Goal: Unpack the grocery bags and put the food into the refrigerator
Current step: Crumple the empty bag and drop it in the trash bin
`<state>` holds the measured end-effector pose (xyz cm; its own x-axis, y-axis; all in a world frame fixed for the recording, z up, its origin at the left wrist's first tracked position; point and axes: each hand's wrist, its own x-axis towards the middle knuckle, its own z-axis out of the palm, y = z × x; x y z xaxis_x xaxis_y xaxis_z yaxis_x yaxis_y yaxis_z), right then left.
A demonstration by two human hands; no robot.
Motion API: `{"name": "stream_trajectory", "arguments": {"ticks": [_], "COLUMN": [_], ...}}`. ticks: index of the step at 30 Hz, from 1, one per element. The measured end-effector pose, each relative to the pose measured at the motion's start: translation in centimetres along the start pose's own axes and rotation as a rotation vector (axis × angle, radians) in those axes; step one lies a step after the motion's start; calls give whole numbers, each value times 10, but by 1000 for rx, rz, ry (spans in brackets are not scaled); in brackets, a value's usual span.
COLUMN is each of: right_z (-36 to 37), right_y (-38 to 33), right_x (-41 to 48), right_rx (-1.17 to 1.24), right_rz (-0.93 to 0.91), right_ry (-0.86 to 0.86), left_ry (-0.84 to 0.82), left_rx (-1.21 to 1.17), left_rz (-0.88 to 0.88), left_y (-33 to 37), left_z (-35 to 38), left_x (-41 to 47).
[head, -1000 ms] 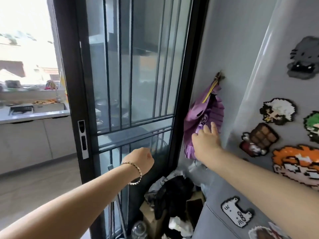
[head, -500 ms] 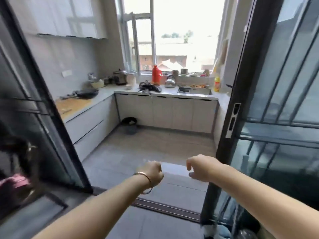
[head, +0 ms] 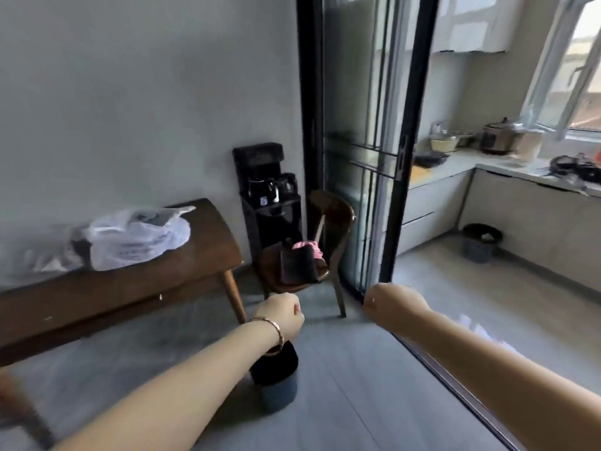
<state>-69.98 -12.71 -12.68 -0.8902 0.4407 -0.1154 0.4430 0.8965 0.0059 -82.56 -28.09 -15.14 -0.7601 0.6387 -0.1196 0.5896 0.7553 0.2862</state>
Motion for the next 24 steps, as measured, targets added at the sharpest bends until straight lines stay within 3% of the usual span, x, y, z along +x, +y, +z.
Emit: {"name": "stream_trajectory", "arguments": {"ticks": [10, 24], "right_z": [-5, 36], "right_y": [-251, -416], "right_x": [130, 427], "right_rx": [65, 133], "right_rz": [-294, -417], "right_ry": [-12, -119], "left_ry": [105, 145], "left_rx": [-142, -244], "left_rz": [-364, -597], "left_y": [-271, -480], "left_z": [-65, -105], "left_x": [-6, 183]}}
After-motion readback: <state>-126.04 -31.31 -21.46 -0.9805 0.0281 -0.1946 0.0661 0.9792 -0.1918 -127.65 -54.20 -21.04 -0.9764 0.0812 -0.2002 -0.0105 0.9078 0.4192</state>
